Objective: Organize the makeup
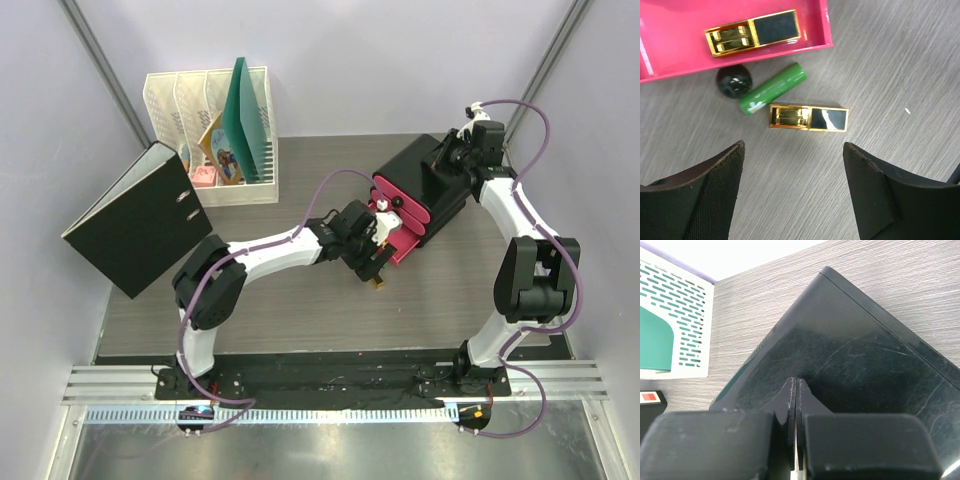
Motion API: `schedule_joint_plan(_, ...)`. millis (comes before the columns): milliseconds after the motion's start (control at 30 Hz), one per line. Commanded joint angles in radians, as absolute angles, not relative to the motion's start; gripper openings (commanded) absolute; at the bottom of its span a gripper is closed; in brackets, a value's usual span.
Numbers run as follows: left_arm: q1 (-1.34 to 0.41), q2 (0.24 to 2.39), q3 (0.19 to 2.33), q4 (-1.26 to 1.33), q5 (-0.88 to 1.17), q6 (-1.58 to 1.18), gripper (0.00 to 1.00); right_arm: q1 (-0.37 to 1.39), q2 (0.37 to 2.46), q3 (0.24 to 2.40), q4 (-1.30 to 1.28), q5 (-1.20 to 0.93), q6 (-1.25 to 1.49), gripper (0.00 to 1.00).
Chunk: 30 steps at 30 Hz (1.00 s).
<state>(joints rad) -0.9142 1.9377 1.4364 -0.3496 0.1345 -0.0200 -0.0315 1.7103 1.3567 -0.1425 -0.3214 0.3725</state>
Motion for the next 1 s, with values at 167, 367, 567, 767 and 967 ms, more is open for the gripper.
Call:
schedule_joint_plan(167,-0.942,2.011,1.486,-0.345,0.227,-0.005,0.81,-0.018,1.795,1.267,-0.453,-0.268,0.324,0.01)
schedule_joint_plan(367,-0.954,2.049,1.491,-0.353,0.224,-0.005,0.86,-0.018,1.796,1.264,-0.451,-0.27,0.324,0.01)
schedule_joint_plan(567,-0.968,2.071,1.505,-0.348,0.229,0.023,0.91,-0.018,1.801,1.267,-0.451,-0.273,0.325,0.01)
schedule_joint_plan(767,-0.977,2.117,1.54,-0.344,0.198,0.012,0.91,-0.018,1.802,1.27,-0.451,-0.276,0.324,0.01)
schedule_joint_plan(967,-0.979,2.138,1.545,-0.356,0.202,0.017,0.68,-0.018,1.804,1.278,-0.453,-0.275,0.325,0.01)
